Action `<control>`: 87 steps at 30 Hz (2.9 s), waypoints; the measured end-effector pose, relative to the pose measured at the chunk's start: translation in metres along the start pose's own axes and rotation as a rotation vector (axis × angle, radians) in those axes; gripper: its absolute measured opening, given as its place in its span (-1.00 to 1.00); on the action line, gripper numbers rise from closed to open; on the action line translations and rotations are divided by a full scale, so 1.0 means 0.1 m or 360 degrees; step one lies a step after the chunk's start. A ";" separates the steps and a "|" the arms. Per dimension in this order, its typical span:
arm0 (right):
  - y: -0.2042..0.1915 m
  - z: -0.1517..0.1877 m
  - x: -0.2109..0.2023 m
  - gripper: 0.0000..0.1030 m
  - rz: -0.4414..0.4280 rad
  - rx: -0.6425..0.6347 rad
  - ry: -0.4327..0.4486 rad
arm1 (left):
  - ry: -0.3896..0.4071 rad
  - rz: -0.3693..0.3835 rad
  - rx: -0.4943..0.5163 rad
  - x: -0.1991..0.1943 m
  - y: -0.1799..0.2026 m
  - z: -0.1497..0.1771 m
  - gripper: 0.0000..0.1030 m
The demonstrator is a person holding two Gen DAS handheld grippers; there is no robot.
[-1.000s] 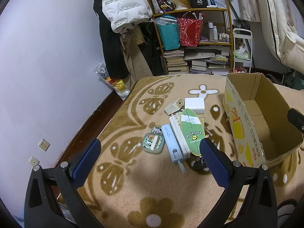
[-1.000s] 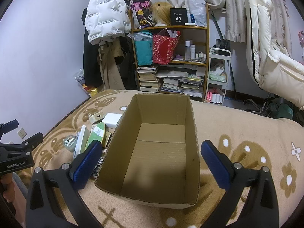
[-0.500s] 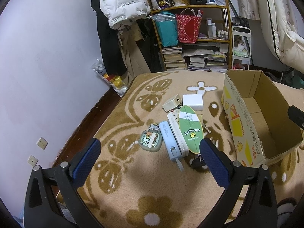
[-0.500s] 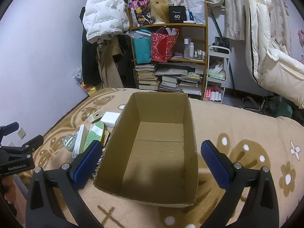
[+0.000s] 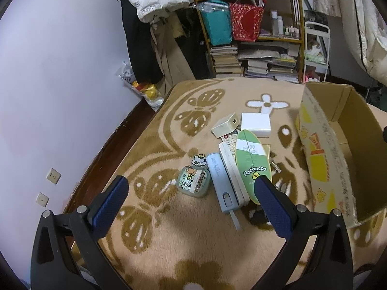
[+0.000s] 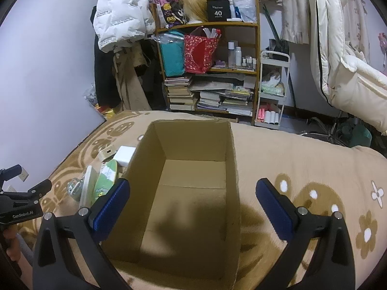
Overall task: Organize rigid objects
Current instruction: 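Move the right tool to the cardboard box wall and clamp it, then lower the left tool onto the clear keychain case and grasp it, then lift the keychain case with the left tool and carry it over the box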
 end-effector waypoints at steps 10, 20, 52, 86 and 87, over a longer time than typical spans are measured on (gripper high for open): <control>0.45 -0.10 0.35 0.89 -0.0031 0.0190 -0.0205 | -0.0169 -0.0056 -0.0089 0.60 -0.07 -0.17 0.99; 0.60 -0.12 0.81 0.88 -0.0068 0.0187 -0.0349 | -0.0379 -0.0112 -0.0111 1.21 -0.11 -0.14 0.99; 0.57 0.05 1.08 -0.81 -0.0032 0.0031 -0.0559 | -0.0720 0.0156 -0.0367 1.64 -0.38 0.16 0.99; 0.54 0.07 1.05 -0.82 0.0017 0.0035 -0.0538 | -0.0392 0.0117 -0.0213 1.08 -0.23 -0.06 0.08; 0.53 0.07 1.05 -0.82 0.0019 0.0036 -0.0537 | -0.0353 0.0107 -0.0191 0.99 -0.21 -0.10 0.08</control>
Point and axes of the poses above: each gripper's, at about its wrist camera, not at the fingertips, and x roughly the way its jaws point, y to its right, z to its underside, the point moved 3 cm from there along x, roughly the way its jaws point, and after that the axes turned 1 degree about -z, right-handed, at the moved point
